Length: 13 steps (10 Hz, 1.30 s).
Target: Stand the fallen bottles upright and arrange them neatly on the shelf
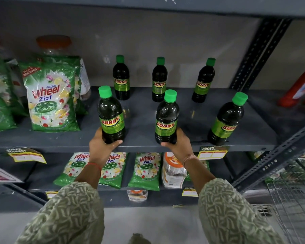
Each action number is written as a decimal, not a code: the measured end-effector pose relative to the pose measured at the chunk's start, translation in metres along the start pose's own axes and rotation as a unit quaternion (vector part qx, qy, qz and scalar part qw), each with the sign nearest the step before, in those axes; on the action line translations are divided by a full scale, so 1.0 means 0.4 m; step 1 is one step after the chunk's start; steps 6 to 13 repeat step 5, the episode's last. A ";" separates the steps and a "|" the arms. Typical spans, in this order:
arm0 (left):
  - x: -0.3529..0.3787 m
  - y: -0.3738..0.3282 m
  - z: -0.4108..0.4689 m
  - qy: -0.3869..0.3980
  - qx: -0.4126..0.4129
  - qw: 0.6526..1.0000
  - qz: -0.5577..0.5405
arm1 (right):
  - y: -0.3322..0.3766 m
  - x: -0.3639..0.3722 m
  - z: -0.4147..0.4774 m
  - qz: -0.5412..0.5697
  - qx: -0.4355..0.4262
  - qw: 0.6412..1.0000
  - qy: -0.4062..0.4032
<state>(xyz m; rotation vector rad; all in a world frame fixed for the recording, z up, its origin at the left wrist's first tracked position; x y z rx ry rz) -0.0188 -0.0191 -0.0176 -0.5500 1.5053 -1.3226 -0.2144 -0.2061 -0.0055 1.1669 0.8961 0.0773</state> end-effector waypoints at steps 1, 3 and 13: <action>-0.002 0.000 0.000 0.011 -0.001 1.000 0.005 | 0.001 -0.002 -0.002 -0.003 0.010 1.000 0.002; 0.000 0.003 -0.005 0.018 -0.002 1.000 0.001 | 0.002 -0.002 -0.004 -0.001 0.014 1.000 0.007; -0.005 -0.016 -0.026 0.006 -0.020 0.999 -0.041 | -0.010 -0.016 -0.035 0.077 0.039 0.996 -0.025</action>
Point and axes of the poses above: each hand's wrist, its own z-axis towards the middle knuckle, its own x-axis out of the palm, y = z × x, the point moved 3 cm from there along z, towards the middle knuckle, and after that the axes turned 2 degrees about -x, right-handed, at the moved point
